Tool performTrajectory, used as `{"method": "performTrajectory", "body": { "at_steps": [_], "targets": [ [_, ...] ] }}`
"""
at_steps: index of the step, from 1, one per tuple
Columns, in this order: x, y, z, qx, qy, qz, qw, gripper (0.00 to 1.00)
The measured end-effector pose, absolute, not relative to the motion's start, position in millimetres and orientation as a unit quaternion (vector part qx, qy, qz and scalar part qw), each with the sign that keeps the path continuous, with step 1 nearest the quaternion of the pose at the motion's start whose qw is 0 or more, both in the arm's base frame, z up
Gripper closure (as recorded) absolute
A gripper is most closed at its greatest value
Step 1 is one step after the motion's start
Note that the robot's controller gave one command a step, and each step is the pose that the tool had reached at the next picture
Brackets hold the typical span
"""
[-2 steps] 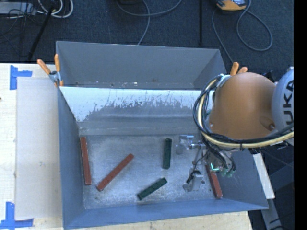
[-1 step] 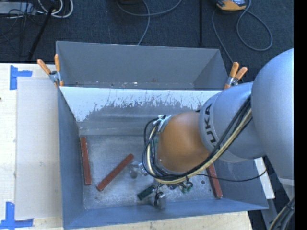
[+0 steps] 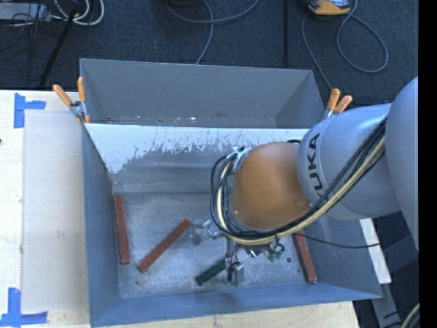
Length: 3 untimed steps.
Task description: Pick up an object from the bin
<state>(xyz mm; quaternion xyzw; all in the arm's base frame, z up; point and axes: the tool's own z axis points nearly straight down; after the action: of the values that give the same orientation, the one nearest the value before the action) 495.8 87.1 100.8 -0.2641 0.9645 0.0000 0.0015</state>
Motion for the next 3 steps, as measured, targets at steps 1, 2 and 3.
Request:
{"method": "performTrajectory", "body": {
  "at_steps": [1, 2, 3],
  "targets": [
    [483.6, 82, 103, -0.243, 0.97, 0.0, -0.002, 0.0],
    [490.3, 72, 69, -0.23, 0.973, 0.0, 0.001, 0.0],
    [491.5, 72, 69, -0.229, 0.973, 0.0, 0.002, 0.0]
  ]
}}
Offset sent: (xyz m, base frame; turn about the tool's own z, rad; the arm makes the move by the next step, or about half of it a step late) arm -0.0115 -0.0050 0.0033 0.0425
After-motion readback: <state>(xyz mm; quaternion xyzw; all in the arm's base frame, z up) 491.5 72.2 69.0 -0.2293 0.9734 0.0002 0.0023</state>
